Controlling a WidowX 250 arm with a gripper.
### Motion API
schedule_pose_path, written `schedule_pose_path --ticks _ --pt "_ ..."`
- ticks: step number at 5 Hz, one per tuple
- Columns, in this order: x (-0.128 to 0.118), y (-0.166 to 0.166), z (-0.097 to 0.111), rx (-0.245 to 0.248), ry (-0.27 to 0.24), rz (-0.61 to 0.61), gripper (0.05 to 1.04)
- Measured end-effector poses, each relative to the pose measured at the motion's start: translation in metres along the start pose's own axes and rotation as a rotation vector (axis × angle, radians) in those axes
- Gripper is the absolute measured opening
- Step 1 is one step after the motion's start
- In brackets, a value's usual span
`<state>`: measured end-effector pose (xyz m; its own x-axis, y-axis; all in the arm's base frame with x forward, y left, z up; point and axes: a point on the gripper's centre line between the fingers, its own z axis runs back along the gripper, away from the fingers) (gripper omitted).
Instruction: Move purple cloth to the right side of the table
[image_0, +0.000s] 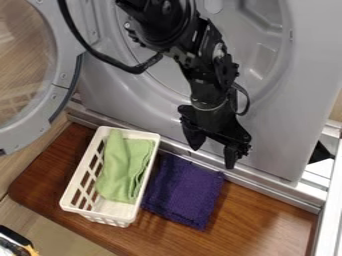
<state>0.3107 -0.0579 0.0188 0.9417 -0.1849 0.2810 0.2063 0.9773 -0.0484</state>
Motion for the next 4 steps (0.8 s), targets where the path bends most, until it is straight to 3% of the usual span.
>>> schedule_pose_path --ticks 2,4 --pt "-0.022 -0.007 -0.023 -0.012 0.088 -0.007 1.000" --pt "-0.039 -0.018 -0.046 -0.001 0.143 -0.025 1.000"
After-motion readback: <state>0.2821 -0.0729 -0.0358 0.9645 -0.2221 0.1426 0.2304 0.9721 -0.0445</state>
